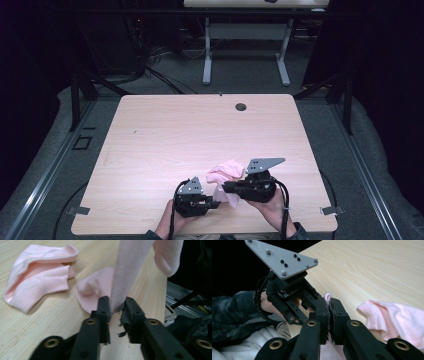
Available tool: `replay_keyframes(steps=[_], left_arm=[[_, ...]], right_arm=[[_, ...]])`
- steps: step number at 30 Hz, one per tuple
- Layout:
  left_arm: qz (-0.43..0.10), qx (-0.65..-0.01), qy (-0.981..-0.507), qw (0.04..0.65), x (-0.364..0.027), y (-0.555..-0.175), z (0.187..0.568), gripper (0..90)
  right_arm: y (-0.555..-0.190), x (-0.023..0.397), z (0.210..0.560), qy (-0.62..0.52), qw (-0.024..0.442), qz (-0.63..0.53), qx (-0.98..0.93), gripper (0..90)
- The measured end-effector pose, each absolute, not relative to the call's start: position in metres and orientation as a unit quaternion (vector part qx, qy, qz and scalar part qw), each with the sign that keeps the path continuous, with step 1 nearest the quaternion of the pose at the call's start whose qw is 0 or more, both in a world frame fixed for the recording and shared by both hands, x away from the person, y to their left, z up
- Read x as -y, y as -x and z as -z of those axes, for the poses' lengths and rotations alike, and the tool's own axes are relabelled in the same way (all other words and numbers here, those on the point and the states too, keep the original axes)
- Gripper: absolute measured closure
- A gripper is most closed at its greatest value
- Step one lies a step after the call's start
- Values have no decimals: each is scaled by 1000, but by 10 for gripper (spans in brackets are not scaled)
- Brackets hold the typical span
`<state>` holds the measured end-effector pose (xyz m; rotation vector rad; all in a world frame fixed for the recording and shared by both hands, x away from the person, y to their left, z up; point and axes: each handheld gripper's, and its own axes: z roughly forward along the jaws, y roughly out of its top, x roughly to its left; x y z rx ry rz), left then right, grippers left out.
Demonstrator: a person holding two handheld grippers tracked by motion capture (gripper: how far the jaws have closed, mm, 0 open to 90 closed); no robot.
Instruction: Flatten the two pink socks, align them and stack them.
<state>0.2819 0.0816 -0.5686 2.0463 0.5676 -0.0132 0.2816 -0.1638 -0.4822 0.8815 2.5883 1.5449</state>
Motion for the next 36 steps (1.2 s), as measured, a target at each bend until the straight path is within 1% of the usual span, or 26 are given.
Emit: replay_keyframes(steps=[2, 3, 4, 5, 6, 7, 9, 12, 13, 14, 16, 17, 18, 21, 22, 24, 27, 28, 30, 33, 35, 36], left_arm=[[10, -233, -841, 488, -87, -282, 560, 846], [-6, -236, -844, 482, -93, -280, 549, 853], [-6, -236, -844, 482, -93, -280, 549, 853], [-5, -241, -848, 473, -99, -278, 536, 854], [-5, -241, -848, 473, -99, -278, 536, 854], [-1, -249, -852, 460, -103, -279, 523, 853], [-1, -257, -855, 452, -105, -279, 517, 852], [19, -263, -865, 428, -105, -281, 506, 848], [34, -261, -872, 413, -102, -284, 508, 841], [34, -261, -872, 413, -102, -284, 508, 835], [38, -271, -880, 387, -97, -289, 519, 824], [39, -288, -882, 370, -94, -295, 534, 812], [39, -288, -882, 370, -94, -295, 534, 805], [55, -301, -884, 354, -92, -303, 554, 797], [51, -307, -885, 347, -91, -303, 561, 806], [49, -310, -883, 348, -91, -303, 563, 822], [43, -322, -880, 346, -95, -305, 564, 811], [44, -325, -878, 349, -96, -305, 564, 779], [51, -329, -877, 345, -98, -305, 565, 713], [48, -325, -882, 337, -97, -301, 564, 689], [31, -327, -884, 333, -97, -294, 564, 703], [31, -327, -884, 333, -97, -294, 564, 708]], right_arm=[[-281, 168, 478, -286, 11, -496, -819, 865], [-280, 173, 476, -295, 19, -498, -815, 865], [-280, 176, 475, -300, 27, -498, -813, 865], [-280, 179, 475, -307, 27, -501, -809, 865], [-280, 179, 475, -307, 27, -501, -809, 865], [-279, 183, 476, -321, 33, -501, -803, 865], [-279, 185, 478, -324, 28, -502, -801, 865], [-279, 187, 484, -341, 21, -499, -797, 865], [-283, 189, 492, -356, 6, -495, -793, 865], [-283, 189, 492, -356, 6, -495, -793, 865], [-288, 192, 505, -378, -8, -481, -791, 865], [-292, 192, 517, -399, -2, -460, -793, 865], [-292, 192, 517, -399, -2, -460, -793, 865], [-300, 194, 538, -415, -8, -427, -803, 864], [-303, 194, 546, -421, -2, -409, -810, 863], [-304, 193, 549, -423, 1, -408, -809, 863], [-304, 192, 550, -422, 21, -393, -817, 862], [-303, 191, 549, -421, 37, -379, -823, 861], [-303, 191, 549, -426, 46, -371, -824, 859], [-304, 193, 551, -430, 52, -366, -824, 859], [-304, 192, 555, -435, 61, -350, -827, 857], [-304, 192, 555, -435, 61, -350, -827, 857]])
